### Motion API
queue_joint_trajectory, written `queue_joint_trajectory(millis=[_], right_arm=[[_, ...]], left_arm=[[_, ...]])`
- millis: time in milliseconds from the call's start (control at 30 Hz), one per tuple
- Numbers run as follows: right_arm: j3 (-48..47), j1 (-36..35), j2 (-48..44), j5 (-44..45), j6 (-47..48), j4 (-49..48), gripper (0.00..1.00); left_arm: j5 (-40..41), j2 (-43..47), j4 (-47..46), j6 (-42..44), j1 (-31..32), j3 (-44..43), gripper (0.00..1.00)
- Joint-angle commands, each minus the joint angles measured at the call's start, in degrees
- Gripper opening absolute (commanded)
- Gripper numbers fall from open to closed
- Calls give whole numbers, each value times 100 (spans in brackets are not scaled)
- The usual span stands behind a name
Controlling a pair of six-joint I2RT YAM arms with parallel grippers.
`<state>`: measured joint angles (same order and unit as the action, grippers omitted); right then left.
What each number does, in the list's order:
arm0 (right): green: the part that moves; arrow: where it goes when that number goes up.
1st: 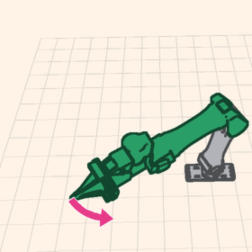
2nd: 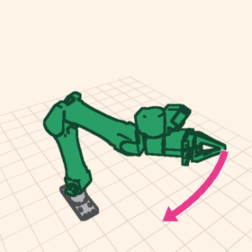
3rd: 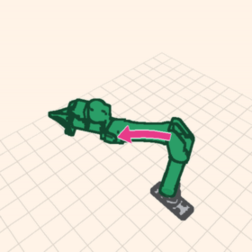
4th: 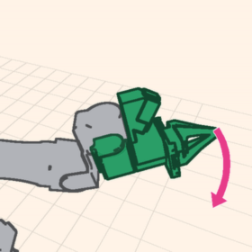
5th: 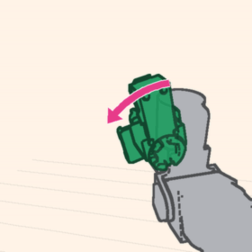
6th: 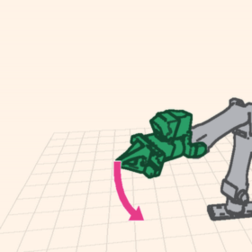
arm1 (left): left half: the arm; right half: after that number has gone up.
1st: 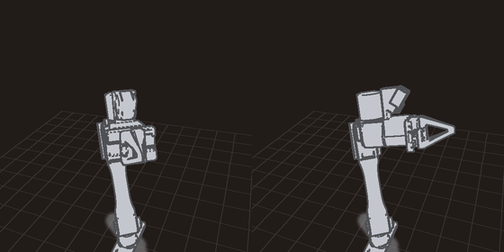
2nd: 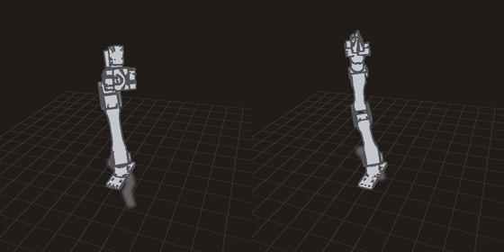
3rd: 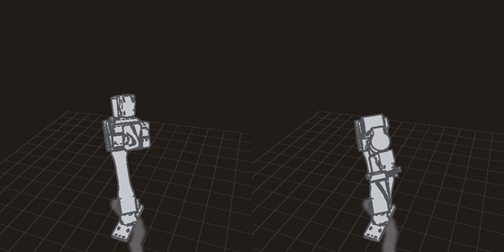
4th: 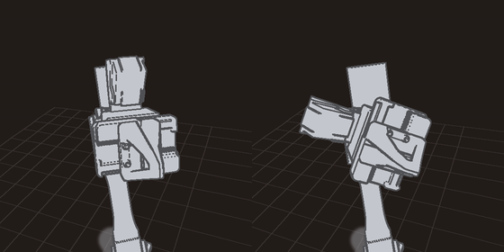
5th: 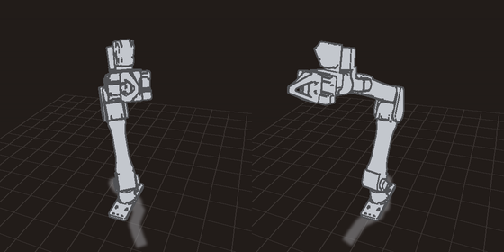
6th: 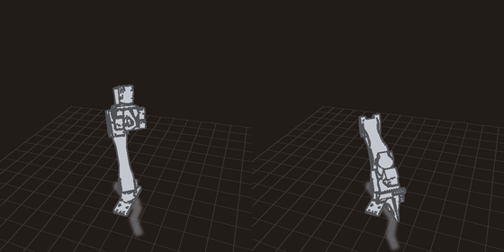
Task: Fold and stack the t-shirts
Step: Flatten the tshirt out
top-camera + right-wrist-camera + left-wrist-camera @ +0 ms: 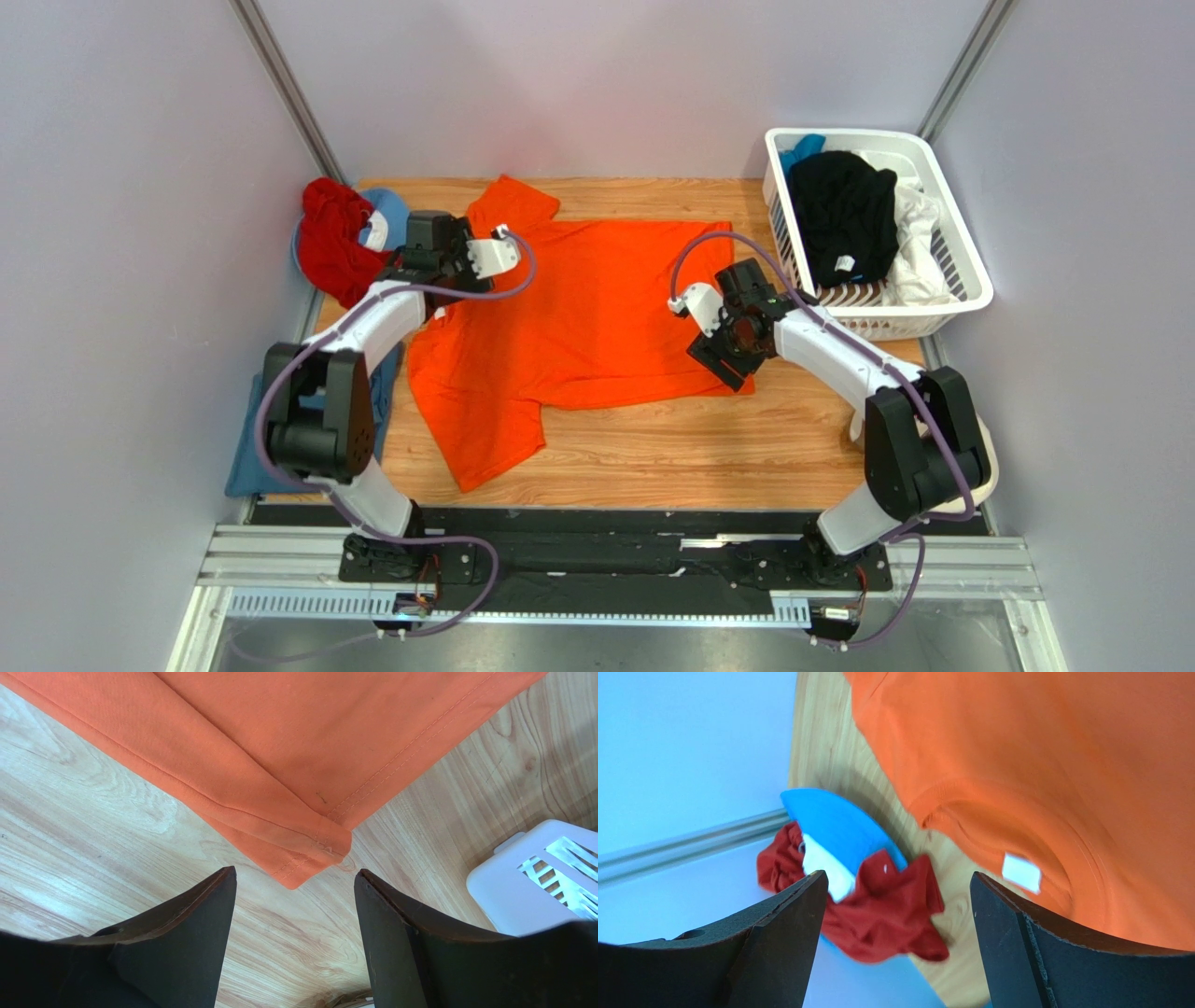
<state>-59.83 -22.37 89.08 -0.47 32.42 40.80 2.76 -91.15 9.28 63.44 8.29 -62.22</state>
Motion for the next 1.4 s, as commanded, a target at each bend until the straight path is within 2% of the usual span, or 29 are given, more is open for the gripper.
queue_joint_trajectory(millis=[0, 367, 1367], right_arm=[[-143, -39, -180, 38, -114, -212, 67], [68, -31, -224, 249, -96, -230, 67], [-20, -31, -795, 407, -184, -169, 67]], left_arm=[[-57, -938, -479, 98, -38, -615, 83], [154, -2660, -646, -25, -214, -2153, 83], [427, -4402, 698, 792, -214, -4272, 82]])
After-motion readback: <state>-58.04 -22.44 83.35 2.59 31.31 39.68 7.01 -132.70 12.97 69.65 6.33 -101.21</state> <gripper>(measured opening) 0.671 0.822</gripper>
